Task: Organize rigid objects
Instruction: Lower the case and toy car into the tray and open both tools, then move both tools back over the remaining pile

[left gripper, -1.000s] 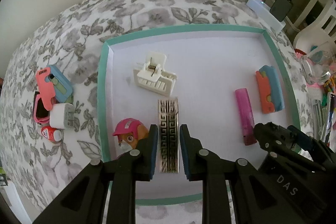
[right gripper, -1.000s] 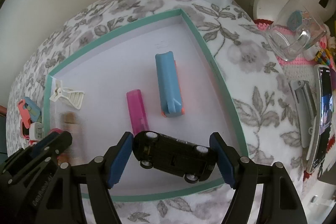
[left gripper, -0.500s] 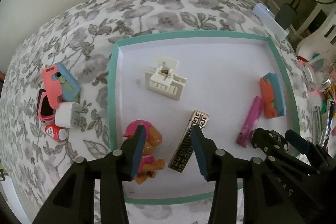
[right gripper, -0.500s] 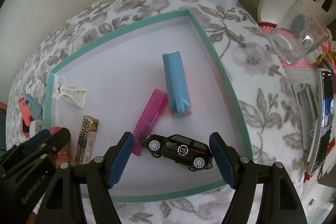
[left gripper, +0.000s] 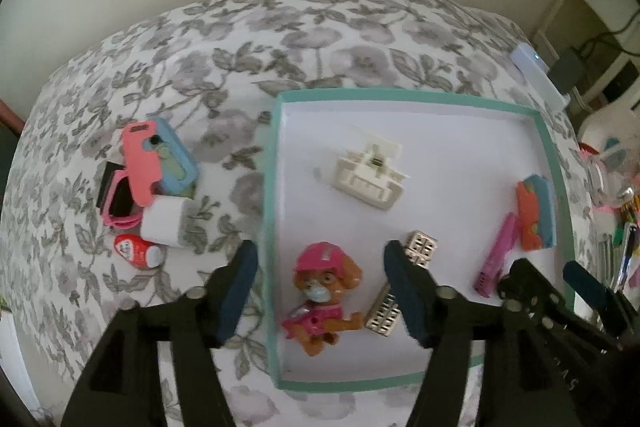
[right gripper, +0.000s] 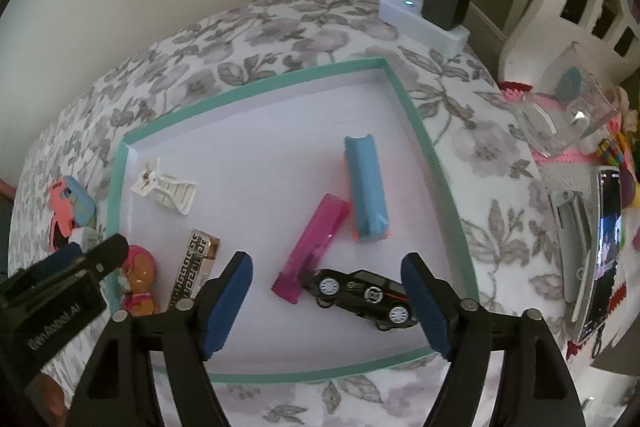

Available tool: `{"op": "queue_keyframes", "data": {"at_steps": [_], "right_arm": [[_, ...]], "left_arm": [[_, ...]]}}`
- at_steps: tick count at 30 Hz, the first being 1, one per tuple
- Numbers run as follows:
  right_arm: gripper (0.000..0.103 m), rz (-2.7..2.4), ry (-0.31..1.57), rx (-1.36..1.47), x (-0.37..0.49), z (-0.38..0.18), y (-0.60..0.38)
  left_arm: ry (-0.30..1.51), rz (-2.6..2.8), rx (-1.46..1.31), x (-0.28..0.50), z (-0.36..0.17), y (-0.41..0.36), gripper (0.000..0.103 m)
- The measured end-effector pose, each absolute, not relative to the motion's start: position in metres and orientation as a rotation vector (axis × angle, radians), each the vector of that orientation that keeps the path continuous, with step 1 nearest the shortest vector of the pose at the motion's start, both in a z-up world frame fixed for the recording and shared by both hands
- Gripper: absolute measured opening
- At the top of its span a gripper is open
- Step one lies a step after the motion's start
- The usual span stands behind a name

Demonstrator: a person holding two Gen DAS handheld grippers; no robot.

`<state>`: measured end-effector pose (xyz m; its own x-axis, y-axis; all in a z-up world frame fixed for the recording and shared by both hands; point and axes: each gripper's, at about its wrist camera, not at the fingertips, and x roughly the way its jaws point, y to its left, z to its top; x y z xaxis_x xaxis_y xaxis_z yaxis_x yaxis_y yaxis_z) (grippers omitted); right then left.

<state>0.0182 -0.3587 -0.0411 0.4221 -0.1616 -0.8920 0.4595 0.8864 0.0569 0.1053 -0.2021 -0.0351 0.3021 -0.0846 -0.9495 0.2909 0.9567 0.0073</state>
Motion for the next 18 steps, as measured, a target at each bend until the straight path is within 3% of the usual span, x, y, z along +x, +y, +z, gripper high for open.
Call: {"op": "queue_keyframes", "data": {"at_steps": [2, 5, 7, 18], "right_arm": [[0.086, -0.388, 1.066, 0.289, 0.021, -0.043, -0.351], [0.102, -0.381, 1.059, 0.259, 0.023, -0.043, -0.343], [0.103, -0.369, 1.058, 0.242, 0.026, -0.044, -0.338], [0.103, -0.369, 1.066, 0.214, 0.035, -0.053, -0.322]], "left_arm": [[1.244, -0.227, 0.177, 0.109, -0.035, -0.193, 0.068], [1.244, -0.184, 0.162, 0.114, -0.037, -0.182, 0.074], [1.248, -0.153, 0.153, 0.117, -0.039, -0.174, 0.085], [1.275, -0.047, 0.119, 0.132, -0.052, -0.136, 0.085]]}}
